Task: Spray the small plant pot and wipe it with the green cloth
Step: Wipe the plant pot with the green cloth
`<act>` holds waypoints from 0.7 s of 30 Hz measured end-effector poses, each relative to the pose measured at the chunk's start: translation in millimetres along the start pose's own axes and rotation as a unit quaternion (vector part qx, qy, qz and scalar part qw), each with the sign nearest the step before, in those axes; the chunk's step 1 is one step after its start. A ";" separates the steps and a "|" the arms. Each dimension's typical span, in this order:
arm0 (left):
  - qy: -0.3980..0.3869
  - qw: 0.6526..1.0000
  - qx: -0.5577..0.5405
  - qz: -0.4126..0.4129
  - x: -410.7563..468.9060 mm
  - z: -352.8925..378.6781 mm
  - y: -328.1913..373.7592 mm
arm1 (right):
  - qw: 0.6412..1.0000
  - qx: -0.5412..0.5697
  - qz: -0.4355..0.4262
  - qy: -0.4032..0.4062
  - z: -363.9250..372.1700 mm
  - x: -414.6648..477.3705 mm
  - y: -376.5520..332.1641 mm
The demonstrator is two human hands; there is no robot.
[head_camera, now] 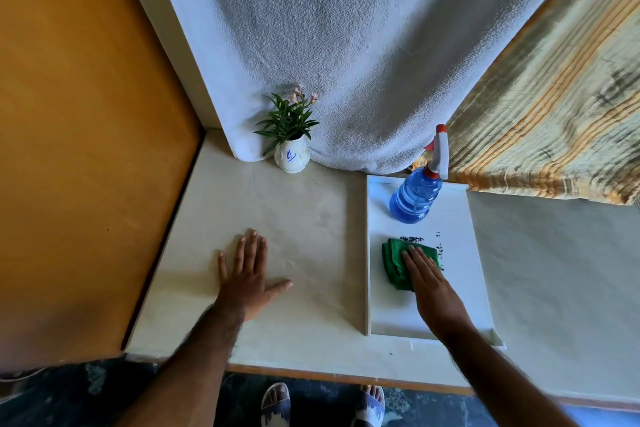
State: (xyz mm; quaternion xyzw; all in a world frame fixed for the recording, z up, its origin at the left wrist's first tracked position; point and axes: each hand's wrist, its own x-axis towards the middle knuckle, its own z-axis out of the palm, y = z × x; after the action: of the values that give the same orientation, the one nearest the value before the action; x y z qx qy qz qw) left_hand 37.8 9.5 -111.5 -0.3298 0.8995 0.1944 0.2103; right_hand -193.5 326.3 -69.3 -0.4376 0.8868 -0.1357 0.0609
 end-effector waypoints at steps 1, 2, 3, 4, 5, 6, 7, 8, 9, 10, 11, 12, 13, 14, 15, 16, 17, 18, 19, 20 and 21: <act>0.004 1.000 0.001 0.000 0.4 0.8 -0.2 | 0.999 0.019 0.025 0.002 -3.4 1.7 -3.0; 0.009 1.000 0.005 0.002 0.0 1.8 -0.5 | 0.999 0.029 0.040 0.009 -7.8 4.6 -6.4; 0.014 1.000 0.006 0.005 -1.2 2.7 -0.3 | 0.999 0.034 0.035 0.019 -13.3 8.8 -11.7; 0.027 1.000 0.003 0.009 -3.5 3.8 -0.4 | 0.999 0.037 0.007 0.029 -18.1 15.8 -19.5; 0.048 0.999 0.001 0.016 -6.4 4.3 -0.1 | 0.998 0.042 -0.032 0.038 -22.1 24.9 -28.6; 0.070 0.997 0.003 0.026 -9.1 5.0 0.3 | 0.995 0.050 -0.072 0.045 -26.1 36.3 -39.7; 0.091 0.995 0.008 0.037 -10.9 5.7 0.7 | 0.992 0.055 -0.106 0.046 -30.0 49.4 -52.5; 0.110 0.993 0.011 0.045 -12.3 6.8 1.3 | 0.988 0.054 -0.139 0.046 -32.8 63.8 -65.7; 0.121 0.991 0.015 0.050 -12.8 7.0 1.6 | 0.983 0.047 -0.173 0.048 -34.2 80.3 -78.7; 0.130 0.990 0.019 0.055 -12.8 7.3 2.2 | 0.977 0.034 -0.205 0.050 -34.5 98.0 -90.8; 0.137 0.989 0.023 0.058 -13.0 6.6 3.1 | 0.972 0.021 -0.229 0.050 -33.8 116.4 -102.3; 0.145 0.987 0.030 0.060 -13.2 6.4 3.2 | 0.967 0.009 -0.250 0.047 -31.4 135.9 -113.4; 0.152 0.986 0.038 0.062 -13.7 6.5 3.8 | 0.962 -0.007 -0.269 0.046 -28.0 155.4 -123.1; 0.157 0.984 0.045 0.065 -14.0 6.7 3.5 | 0.957 -0.022 -0.286 0.047 -24.1 174.3 -132.4; 0.160 0.984 0.047 0.067 -14.3 6.8 3.0 | 0.953 -0.034 -0.297 0.048 -20.0 191.4 -140.4; 0.160 0.984 0.047 0.066 -14.6 6.9 3.1 | 0.950 -0.041 -0.305 0.050 -16.8 205.9 -146.5; 0.158 0.984 0.046 0.064 -14.8 7.1 3.1 | 0.947 -0.047 -0.313 0.055 -13.4 218.4 -150.8; 0.157 0.985 0.045 0.063 -15.0 7.6 3.1 | 0.942 -0.057 -0.325 0.061 -10.7 228.7 -153.9; 0.156 0.985 0.046 0.061 -14.6 8.3 2.4 | 0.934 -0.071 -0.343 0.069 -6.8 237.4 -156.2; 0.155 0.985 0.049 0.058 -14.4 9.0 1.9 | 0.925 -0.087 -0.361 0.077 -2.7 244.0 -157.6; 0.155 0.985 0.051 0.055 -14.1 9.7 1.0 | 0.916 -0.103 -0.377 0.087 1.3 249.7 -158.5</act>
State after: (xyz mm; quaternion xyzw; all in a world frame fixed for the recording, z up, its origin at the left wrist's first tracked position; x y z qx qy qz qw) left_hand 49.3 22.1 -112.2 -0.2948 0.9468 0.1057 0.0740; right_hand -225.0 36.2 -21.3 -0.7296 0.6670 -0.0946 -0.1177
